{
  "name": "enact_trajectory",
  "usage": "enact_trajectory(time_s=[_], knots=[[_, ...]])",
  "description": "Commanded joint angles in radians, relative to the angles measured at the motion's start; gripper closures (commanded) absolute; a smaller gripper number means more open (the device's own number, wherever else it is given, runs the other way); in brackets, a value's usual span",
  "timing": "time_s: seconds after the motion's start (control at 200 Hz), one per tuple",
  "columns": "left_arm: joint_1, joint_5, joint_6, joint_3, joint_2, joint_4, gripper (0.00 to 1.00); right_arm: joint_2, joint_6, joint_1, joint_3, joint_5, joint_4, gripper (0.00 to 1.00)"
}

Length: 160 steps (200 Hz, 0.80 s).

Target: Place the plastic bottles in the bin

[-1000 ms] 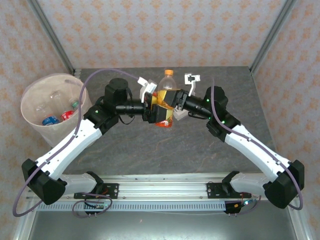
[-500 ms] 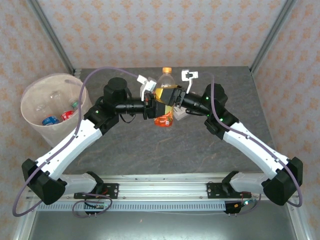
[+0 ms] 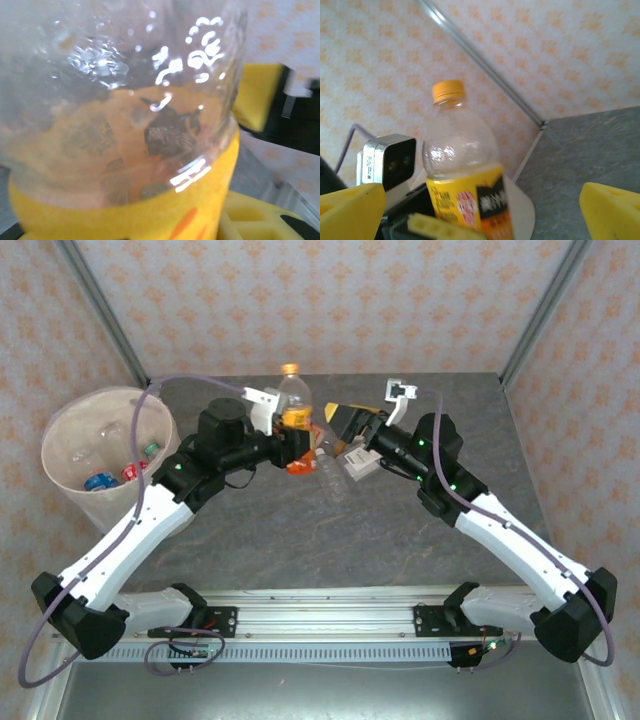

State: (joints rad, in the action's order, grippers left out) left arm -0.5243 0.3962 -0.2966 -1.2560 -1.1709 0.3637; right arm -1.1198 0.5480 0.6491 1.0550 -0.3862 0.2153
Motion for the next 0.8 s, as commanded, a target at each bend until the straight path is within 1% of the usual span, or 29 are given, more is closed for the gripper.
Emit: enact_trajectory(time_s=[0.0,0.1,0.17,0.315,0.395,0.515,0.54,0.61,0.741,0.796], knots=[[0.022,-0.259,-0.031,-0.028,0.057,0.076,0.60,0.029,-0.034,0.002,-0.012,0.154,-0.064,0.01],[0.031,-0.472,-0.042,-0.089,0.082,0.197,0.59,0.037,-0.044,0.002,-0.017,0.234,-0.129,0.01],[0.040,-0.587,-0.042,-0.136,0.100,0.276,0.58,0.041,-0.042,0.002,-0.028,0.275,-0.150,0.01],[0.060,-0.794,-0.032,-0.181,0.151,0.361,0.57,0.044,-0.023,-0.002,-0.047,0.316,-0.168,0.01],[0.075,-0.939,-0.014,-0.204,0.172,0.400,0.57,0.045,-0.019,-0.004,-0.051,0.325,-0.174,0.01],[0.134,-1.138,0.033,-0.265,0.167,0.476,0.58,0.048,-0.020,-0.006,-0.054,0.346,-0.179,0.01],[0.153,-1.163,0.043,-0.273,0.165,0.482,0.58,0.049,-0.019,-0.007,-0.055,0.349,-0.180,0.01],[0.217,-1.180,0.065,-0.280,0.162,0.490,0.58,0.048,-0.022,-0.009,-0.056,0.353,-0.182,0.01],[0.324,-1.180,0.083,-0.262,0.155,0.496,0.58,0.048,-0.016,-0.012,-0.056,0.352,-0.188,0.01],[0.383,-1.163,0.090,-0.239,0.154,0.493,0.58,0.050,-0.013,-0.014,-0.055,0.348,-0.195,0.01]])
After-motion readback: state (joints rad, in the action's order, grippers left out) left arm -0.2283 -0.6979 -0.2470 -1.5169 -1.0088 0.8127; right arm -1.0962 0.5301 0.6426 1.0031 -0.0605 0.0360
